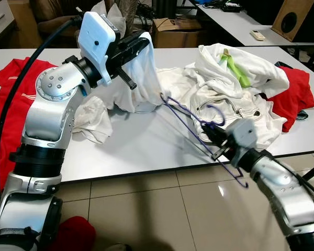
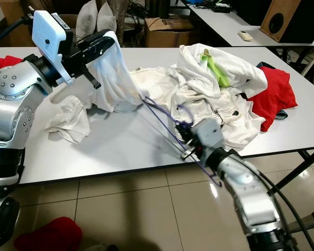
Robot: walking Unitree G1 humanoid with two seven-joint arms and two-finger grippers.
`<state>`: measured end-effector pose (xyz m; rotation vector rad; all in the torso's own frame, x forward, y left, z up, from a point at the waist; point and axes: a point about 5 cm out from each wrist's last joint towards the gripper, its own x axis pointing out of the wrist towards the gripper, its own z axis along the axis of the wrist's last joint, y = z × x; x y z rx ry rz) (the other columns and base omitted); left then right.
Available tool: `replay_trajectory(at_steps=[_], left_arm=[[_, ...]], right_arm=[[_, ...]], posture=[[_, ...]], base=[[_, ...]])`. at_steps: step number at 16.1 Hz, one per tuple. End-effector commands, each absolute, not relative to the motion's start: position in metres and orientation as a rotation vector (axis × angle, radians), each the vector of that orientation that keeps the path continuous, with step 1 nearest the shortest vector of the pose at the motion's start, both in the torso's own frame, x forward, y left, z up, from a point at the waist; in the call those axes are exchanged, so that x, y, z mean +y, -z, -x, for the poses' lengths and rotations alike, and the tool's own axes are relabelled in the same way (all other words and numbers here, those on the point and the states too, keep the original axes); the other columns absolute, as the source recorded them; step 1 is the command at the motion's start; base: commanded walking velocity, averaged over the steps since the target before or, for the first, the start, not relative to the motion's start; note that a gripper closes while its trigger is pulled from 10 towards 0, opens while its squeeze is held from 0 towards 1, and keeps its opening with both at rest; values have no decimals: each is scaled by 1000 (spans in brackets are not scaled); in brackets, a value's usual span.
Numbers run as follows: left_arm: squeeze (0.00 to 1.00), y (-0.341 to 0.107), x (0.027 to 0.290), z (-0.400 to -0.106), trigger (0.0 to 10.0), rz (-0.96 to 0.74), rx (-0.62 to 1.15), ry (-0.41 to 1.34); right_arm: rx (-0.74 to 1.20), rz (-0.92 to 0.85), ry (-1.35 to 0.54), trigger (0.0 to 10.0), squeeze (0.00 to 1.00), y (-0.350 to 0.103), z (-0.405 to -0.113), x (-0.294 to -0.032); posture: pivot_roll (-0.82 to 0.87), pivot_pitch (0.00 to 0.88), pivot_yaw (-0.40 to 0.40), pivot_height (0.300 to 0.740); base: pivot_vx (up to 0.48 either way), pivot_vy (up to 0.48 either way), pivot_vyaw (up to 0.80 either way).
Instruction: Hang hanger
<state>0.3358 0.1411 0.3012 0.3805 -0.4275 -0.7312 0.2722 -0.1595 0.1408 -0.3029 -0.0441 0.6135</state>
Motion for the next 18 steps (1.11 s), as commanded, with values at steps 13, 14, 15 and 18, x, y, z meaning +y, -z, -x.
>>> replay_trajectory(at_steps=[13, 14, 15, 18], left_arm=[[0, -306, 143, -344, 0, -345, -396, 684], [0, -303, 143, -345, 0, -370, -384, 691], [0, -302, 142, -344, 0, -373, -383, 705], [0, -297, 130, -336, 0, -362, -383, 849]], right_arm=[[-421, 602, -514, 10000, 0, -157, -277, -139], [-405, 569, -522, 10000, 0, -154, -276, -138], [-398, 569, -523, 10000, 0, -153, -277, -137], [-331, 527, -536, 10000, 0, -148, -287, -133]], posture=[[-176, 0, -13, 740], [-178, 0, -13, 740], [-178, 0, -12, 740], [-178, 0, -10, 740]], base=[[0, 0, 0], [0, 0, 0], [0, 0, 0], [0, 0, 0]])
